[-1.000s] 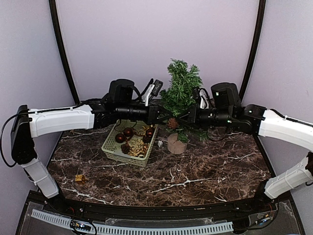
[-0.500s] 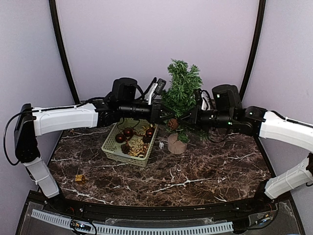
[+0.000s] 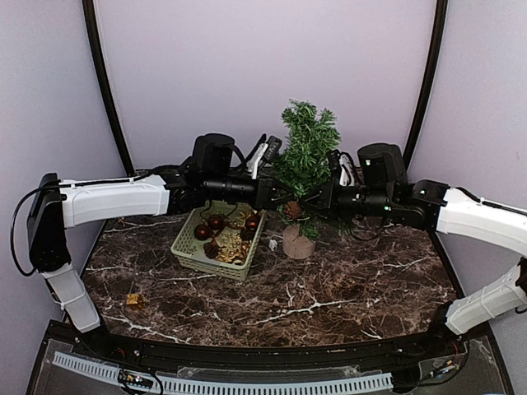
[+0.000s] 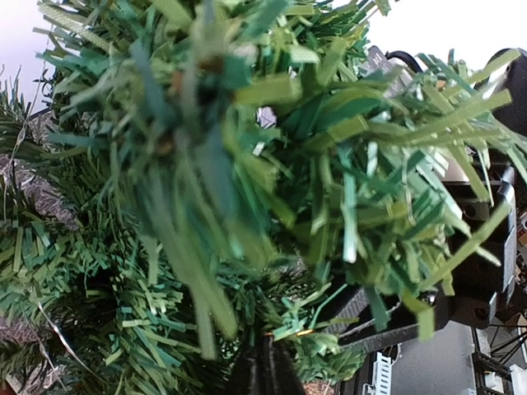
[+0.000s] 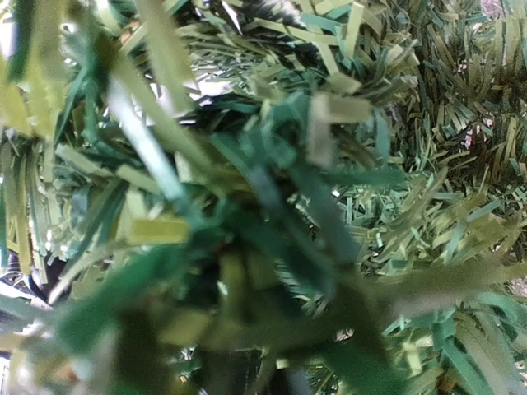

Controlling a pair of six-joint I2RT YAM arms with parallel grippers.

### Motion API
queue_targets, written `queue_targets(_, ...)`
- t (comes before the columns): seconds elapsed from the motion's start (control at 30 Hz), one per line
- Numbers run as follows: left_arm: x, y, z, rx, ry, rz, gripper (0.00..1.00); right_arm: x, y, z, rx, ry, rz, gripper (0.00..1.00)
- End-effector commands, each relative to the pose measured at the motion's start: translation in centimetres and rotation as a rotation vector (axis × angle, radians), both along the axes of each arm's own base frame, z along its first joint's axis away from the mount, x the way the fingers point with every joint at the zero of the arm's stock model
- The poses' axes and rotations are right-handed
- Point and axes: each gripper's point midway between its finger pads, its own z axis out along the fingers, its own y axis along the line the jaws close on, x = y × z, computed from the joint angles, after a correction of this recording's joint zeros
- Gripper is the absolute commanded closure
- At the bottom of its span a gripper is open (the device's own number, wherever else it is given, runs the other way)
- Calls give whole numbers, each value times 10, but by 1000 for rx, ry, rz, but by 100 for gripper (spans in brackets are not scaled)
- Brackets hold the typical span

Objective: Decorate the small christmas tree
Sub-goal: Hang the ornament pinecone on the branch, then pick up the ornament ball from the bin.

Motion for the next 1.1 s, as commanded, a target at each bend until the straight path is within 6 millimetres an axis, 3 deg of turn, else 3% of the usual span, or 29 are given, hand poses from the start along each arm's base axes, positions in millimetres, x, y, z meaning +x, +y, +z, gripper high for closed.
queue_targets(0.0,-3,7,29,-33,-57,14,89,-1,-4,25,56,-79,13,93)
queue_targets(0.53,-6,52,44,-9,-120,178,49,-15,-29,60,65,-233,16,68)
queue_targets(0.67,-9,73,57,-21,-160,253,41,-20,-41,80,82,-315,0,52)
queue_targets(0.8,-13,102,55,-1,-165,344,26,-20,-50,89,76,-387,-22,38)
queue_targets(0.93,-14,124,25,77,-82,418,21,-20,-53,87,64,-428,-24,30)
queue_targets(1.03,-5,147,-17,140,52,482,20,-19,-59,81,60,-438,-51,23)
queue_targets(1.07,0,165,-64,215,152,558,20,-15,-69,78,42,-447,-95,19)
